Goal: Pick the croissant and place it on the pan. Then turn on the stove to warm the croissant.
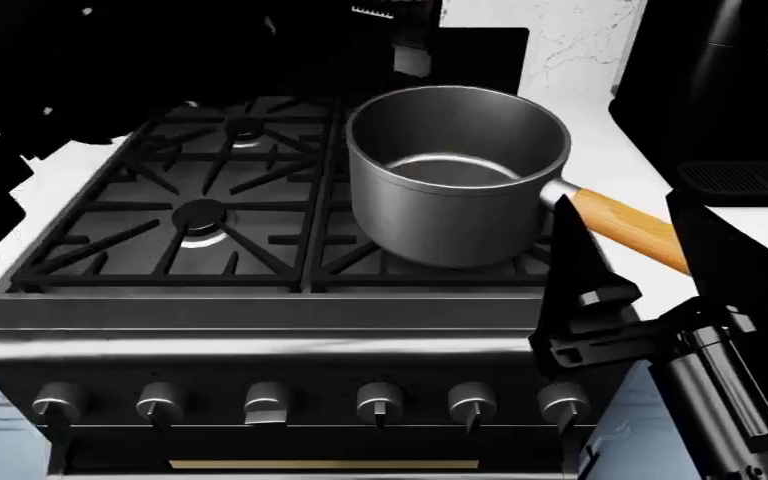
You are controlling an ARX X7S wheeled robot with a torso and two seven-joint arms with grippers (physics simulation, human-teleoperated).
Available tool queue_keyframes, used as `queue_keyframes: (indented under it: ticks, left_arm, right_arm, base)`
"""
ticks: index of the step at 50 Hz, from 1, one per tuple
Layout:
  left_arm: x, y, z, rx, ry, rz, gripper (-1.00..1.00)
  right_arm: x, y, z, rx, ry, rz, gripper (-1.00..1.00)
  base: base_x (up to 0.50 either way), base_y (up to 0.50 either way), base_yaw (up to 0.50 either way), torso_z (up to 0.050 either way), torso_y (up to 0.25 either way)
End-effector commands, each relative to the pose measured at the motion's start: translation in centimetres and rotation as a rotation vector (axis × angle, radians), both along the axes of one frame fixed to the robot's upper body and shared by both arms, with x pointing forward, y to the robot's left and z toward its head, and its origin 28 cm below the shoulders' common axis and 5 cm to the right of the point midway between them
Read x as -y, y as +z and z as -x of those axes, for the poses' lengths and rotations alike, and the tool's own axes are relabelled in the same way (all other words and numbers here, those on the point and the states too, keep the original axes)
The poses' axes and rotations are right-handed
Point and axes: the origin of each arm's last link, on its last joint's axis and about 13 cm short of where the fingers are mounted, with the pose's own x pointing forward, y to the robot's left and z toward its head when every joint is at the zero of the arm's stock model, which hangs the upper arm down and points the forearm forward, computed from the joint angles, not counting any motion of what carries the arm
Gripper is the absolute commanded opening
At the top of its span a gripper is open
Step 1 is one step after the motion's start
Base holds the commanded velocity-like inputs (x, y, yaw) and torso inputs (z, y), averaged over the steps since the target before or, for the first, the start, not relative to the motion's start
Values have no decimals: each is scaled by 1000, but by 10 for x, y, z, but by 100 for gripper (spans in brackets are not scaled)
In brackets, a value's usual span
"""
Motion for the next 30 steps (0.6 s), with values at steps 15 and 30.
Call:
queue_keyframes:
  ticks: [15,30]
  left_arm:
    - [-52,-55,87,212,190,41,100]
    - [-67,-77,115,255,291,62,100]
  right_arm:
    - [-4,-4,-4,8,-68,48,100]
    - [-5,-2,-2,7,-111,46,100]
  base:
    - [0,0,0,0,0]
    - [-12,0,0,0,0]
